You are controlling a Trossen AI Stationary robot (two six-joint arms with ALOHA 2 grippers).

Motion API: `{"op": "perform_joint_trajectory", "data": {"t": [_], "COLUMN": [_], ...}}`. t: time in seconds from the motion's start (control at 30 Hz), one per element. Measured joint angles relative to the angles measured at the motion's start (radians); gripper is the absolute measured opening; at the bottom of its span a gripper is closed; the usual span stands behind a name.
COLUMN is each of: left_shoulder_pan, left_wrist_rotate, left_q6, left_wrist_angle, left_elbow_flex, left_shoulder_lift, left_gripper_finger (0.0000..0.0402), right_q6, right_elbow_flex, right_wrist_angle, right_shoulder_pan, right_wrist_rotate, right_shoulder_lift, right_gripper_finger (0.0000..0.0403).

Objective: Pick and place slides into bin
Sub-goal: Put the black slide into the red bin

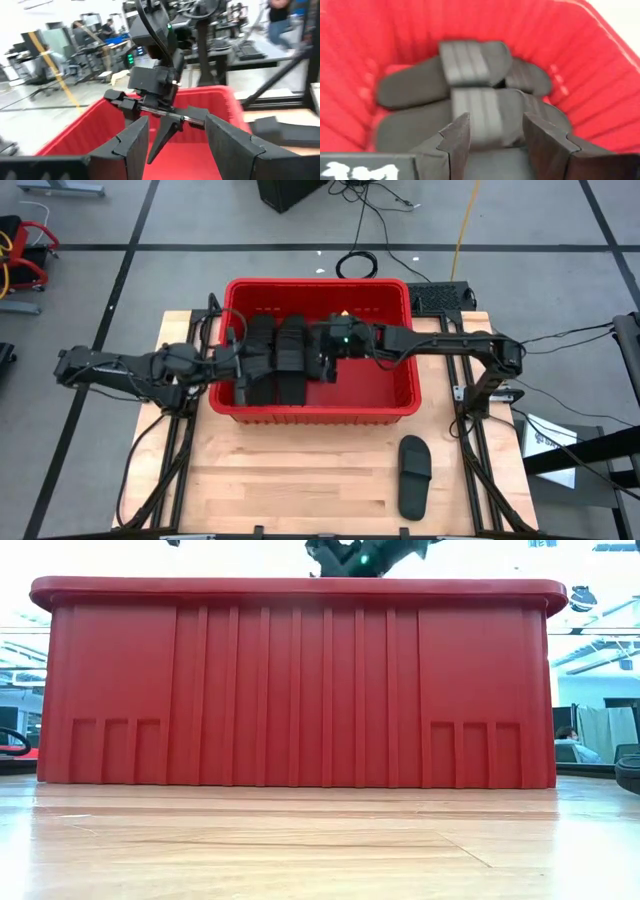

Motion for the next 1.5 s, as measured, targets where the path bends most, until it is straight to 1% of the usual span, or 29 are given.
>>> {"op": "perform_joint_trajectory", "data": {"t": [0.17, 0.27, 0.47, 0.7, 0.8, 0.93, 1.1, 1.27, 1.43, 1.5], "left_shoulder_pan": [-0.111, -0.189, -0.360, -0.553, -0.622, -0.706, -0.777, -0.813, -0.828, -0.830], "left_wrist_rotate": [-0.003, -0.039, -0.195, -0.413, -0.457, -0.473, -0.503, -0.545, -0.569, -0.570], "left_q6": [-0.001, 0.003, 0.001, 0.011, 0.011, 0.011, 0.046, 0.125, 0.148, 0.148], "left_wrist_angle": [-0.024, -0.024, -0.030, -0.015, 0.012, 0.059, 0.171, 0.277, 0.337, 0.354], "left_elbow_flex": [0.000, 0.000, 0.000, 0.000, 0.000, 0.000, 0.000, 0.000, 0.000, 0.000], "left_shoulder_lift": [-0.009, -0.006, -0.003, 0.001, 0.001, 0.022, 0.075, 0.133, 0.171, 0.179], "left_gripper_finger": [0.0200, 0.0200, 0.0200, 0.0200, 0.0200, 0.0200, 0.0200, 0.0200, 0.0200, 0.0200], "right_q6": [0.019, 0.036, 0.054, 0.101, 0.120, 0.160, 0.244, 0.252, 0.231, 0.236], "right_elbow_flex": [0.000, 0.000, -0.002, -0.002, -0.001, -0.001, -0.001, -0.001, 0.000, 0.005], "right_wrist_angle": [0.008, 0.018, 0.015, 0.086, 0.106, 0.134, 0.190, 0.194, 0.187, 0.182], "right_shoulder_pan": [0.083, 0.138, 0.256, 0.394, 0.453, 0.534, 0.635, 0.741, 0.854, 0.892], "right_wrist_rotate": [0.000, 0.000, 0.000, 0.000, 0.000, 0.000, 0.000, 0.017, 0.174, 0.213], "right_shoulder_lift": [-0.030, -0.046, -0.059, -0.065, -0.067, -0.066, -0.068, -0.094, -0.109, -0.114], "right_gripper_finger": [0.0171, 0.0171, 0.0171, 0.0171, 0.0171, 0.0171, 0.0171, 0.0171, 0.0171, 0.0171]}}
